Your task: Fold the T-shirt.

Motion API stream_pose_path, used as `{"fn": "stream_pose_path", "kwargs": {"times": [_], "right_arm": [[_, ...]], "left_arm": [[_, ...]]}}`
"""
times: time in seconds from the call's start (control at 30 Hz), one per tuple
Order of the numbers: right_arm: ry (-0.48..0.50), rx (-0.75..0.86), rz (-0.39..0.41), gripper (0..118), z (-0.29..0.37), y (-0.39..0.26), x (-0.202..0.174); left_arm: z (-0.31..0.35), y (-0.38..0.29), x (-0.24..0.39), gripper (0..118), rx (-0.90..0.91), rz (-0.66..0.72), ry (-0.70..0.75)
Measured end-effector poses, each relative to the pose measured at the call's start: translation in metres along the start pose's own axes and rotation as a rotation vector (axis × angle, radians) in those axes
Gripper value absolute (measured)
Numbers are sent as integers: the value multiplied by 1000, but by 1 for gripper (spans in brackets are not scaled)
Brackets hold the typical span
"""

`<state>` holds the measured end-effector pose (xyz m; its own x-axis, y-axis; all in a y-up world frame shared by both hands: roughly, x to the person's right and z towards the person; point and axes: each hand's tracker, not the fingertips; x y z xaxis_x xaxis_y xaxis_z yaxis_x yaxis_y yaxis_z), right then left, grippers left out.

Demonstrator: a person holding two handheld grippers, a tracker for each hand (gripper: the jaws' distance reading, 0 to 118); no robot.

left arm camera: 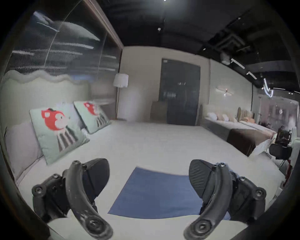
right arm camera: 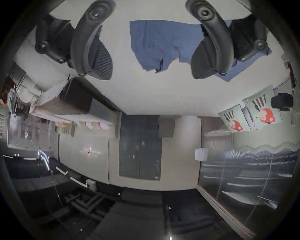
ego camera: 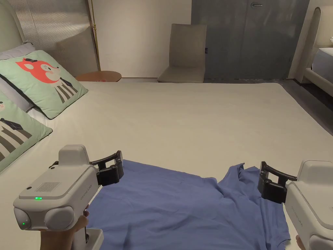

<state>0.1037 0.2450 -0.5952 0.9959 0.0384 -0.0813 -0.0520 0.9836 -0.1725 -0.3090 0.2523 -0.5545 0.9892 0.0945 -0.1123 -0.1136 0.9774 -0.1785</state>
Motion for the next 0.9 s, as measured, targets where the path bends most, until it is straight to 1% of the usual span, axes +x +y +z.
{"fn": "stream_pose_path", "kwargs": {"times": [0.03, 0.07, 0.1, 0.13, 0.17, 0.2, 0.3, 0.4, 0.53, 0.77, 0.8, 0.83, 0.87, 0.9], "right_arm": [[-1, 16, 7, 96, 5, 7, -4], [-1, 33, 15, 89, 7, 10, -6], [-7, 48, 24, 73, 7, 11, -7], [-14, 51, 34, 51, 6, 11, -9], [-17, 52, 43, 13, 2, 8, -8], [-36, 56, 52, 2, 1, 8, -9], [-7, 57, 41, 1, -3, 8, -10], [-8, 54, 43, 1, -10, 10, -13], [-6, 49, 40, 1, -25, 14, -12], [-6, 14, 47, 1, -76, 4, -6], [-10, 8, 48, 1, -83, 3, -5], [-13, -1, 49, 1, -90, 0, -4], [-16, -11, 49, 1, -96, -2, -3], [-18, -20, 47, 1, -102, -5, -1]], "left_arm": [[1, 2, 3, 91, 17, -7, -8], [0, 3, 6, 81, 27, -15, -11], [-1, 3, 9, 61, 41, -33, -17], [-3, 3, 12, 28, 44, -42, -19], [-6, 3, 14, 3, 39, -52, -31], [-8, 0, 12, 0, 37, -48, -41], [-17, -2, 15, 0, 14, -58, -48], [-35, -4, 17, 0, -3, -68, -52], [-78, -1, 16, 0, -85, -74, -57], [-195, -13, -17, 0, -380, 74, -94], [-213, -17, -24, 0, -421, 115, -91], [-235, -21, -33, 2, -482, 156, -100], [-245, -23, -36, 10, -505, 190, -81], [-261, -28, -41, 22, -543, 219, -67]]}}
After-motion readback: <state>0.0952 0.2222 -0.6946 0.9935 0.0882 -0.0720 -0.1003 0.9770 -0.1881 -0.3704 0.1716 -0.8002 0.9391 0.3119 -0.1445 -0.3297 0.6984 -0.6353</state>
